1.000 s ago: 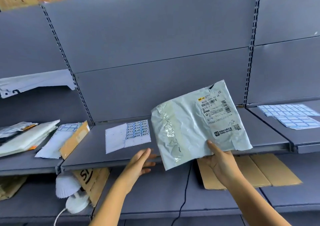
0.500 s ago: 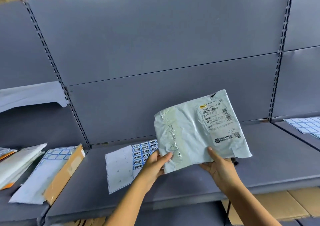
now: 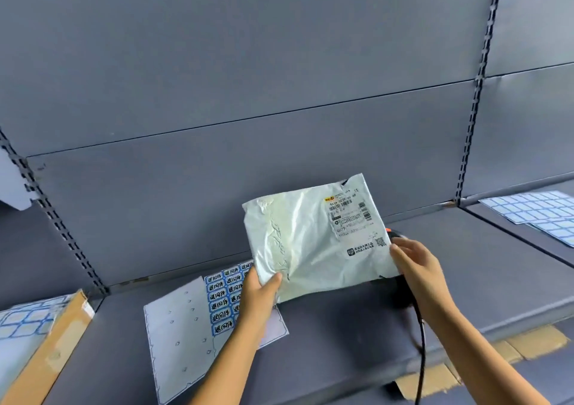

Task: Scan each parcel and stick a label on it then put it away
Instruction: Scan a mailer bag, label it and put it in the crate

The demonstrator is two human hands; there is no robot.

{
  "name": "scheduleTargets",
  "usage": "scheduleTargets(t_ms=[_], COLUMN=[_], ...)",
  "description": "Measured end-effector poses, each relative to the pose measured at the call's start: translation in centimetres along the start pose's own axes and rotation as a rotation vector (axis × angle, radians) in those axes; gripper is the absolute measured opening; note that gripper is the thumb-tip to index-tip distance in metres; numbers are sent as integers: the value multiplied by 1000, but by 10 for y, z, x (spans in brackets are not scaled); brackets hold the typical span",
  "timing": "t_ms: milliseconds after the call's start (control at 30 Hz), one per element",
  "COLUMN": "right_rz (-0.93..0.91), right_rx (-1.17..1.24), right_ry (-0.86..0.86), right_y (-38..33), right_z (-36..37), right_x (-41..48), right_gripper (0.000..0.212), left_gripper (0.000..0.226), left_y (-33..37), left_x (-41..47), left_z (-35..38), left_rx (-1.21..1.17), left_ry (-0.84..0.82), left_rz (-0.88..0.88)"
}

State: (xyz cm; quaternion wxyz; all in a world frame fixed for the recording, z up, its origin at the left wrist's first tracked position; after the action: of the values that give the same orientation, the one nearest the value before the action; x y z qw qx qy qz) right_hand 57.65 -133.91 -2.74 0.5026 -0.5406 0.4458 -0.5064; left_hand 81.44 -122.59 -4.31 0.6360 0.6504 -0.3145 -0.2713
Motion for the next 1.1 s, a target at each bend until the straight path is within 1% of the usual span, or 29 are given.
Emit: scheduleTargets(t_ms=[67, 100, 133, 167, 233, 300, 333, 400, 500, 533, 600, 667, 700, 800, 867, 967, 1033, 1100], right_rz=[10, 33, 76, 124, 204, 244, 263, 304, 297, 287, 288, 283, 261, 127, 59, -8, -26, -37], right_rx=[-283, -415, -537, -642, -754, -715, -625, -370, -57, 42, 205, 287, 294, 265, 237, 77, -49, -126], right_ry=[186, 222, 204, 152, 24, -46, -55, -64, -30, -28, -83, -149, -156, -85, -70, -82, -76, -85], right_y=[8, 14, 18, 21, 18, 10, 7, 4, 1, -3, -13, -25, -30, -39, -42, -45, -43, -40], right_z=[-7, -11, -13, -13, -10, -7, -6, -4, 3, 6, 8, 7, 6, 4, 2, 2, 6, 11], right_x=[5, 7, 8, 10, 13, 18, 21, 22, 12, 7, 0, -5, -6, -6, -5, -11, -18, -25], right_gripper=[32, 41, 47, 47, 35, 26, 21, 15, 30, 32, 31, 31, 31, 35, 37, 37, 37, 37], left_gripper=[24, 24, 25, 25, 25, 25, 25, 24, 24, 24, 23, 23, 23, 24, 21, 21, 22, 23], left_y=[-5, -7, -10, -12, -15, -17, -17, -19, -24, -26, -28, -28, -29, -30, -31, -32, -32, -33], left_x=[7, 9, 10, 11, 13, 14, 15, 17, 20, 21, 22, 21, 21, 21, 21, 22, 22, 23], left_z=[-6, -9, -11, -13, -14, -13, -13, -13, -14, -14, -15, -15, -16, -16, -16, -16, -16, -15], left_rx=[-4, -2, -4, -7, 1, 4, -2, -13, -14, -12, -29, -54, -58, -34, -5, -8, -20, -34], left_ry=[6, 15, 23, 30, 38, 42, 44, 58, 82, 88, 102, 118, 123, 133, 140, 139, 122, 109], left_rz=[10, 13, 16, 16, 22, 36, 38, 28, 23, 26, 29, 36, 40, 52, 55, 63, 74, 77])
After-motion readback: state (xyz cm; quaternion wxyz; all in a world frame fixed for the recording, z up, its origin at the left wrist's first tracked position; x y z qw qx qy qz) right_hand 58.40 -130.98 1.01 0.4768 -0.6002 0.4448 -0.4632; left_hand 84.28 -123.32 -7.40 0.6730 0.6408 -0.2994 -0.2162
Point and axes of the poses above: each hand's wrist, its own x-axis towards the middle knuckle, its own z-axis out of the palm, y = z × x, the point moved 1 cm from there along x, towards the middle knuckle
